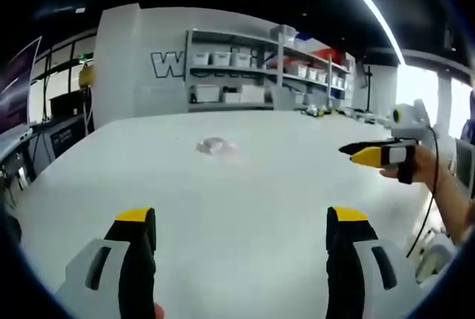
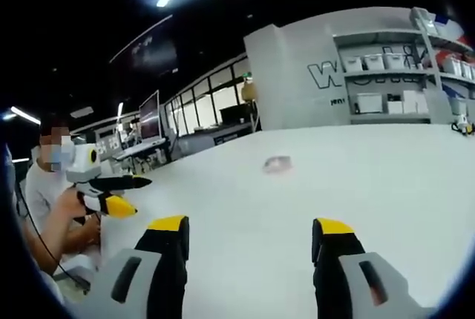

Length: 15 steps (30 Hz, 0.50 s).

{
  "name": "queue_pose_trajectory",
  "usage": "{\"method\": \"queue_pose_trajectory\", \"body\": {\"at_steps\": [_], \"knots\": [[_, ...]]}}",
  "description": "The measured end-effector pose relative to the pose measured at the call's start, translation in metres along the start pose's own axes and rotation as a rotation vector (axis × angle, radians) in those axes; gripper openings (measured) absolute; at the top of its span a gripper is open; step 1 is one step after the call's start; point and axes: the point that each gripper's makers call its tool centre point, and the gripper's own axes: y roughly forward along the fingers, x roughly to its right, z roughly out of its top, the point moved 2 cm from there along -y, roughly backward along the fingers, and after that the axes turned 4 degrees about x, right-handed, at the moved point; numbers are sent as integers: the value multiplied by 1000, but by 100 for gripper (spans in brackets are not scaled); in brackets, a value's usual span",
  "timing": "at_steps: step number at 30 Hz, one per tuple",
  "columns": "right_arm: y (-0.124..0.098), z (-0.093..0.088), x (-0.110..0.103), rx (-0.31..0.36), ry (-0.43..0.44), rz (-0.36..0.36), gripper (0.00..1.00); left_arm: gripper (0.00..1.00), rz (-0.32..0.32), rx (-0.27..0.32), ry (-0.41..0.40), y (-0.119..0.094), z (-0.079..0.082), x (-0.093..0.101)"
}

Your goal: Open the resealable bag by pulling the two sides of the seal apart until the entire bag opening is separated and visibly accessible.

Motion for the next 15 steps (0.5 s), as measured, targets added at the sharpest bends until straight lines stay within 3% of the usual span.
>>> {"method": "queue_pose_trajectory", "body": {"at_steps": [15], "knots": [[16, 14, -1, 3, -44, -1, 66, 94, 0, -8, 8, -2, -1, 1]]}}
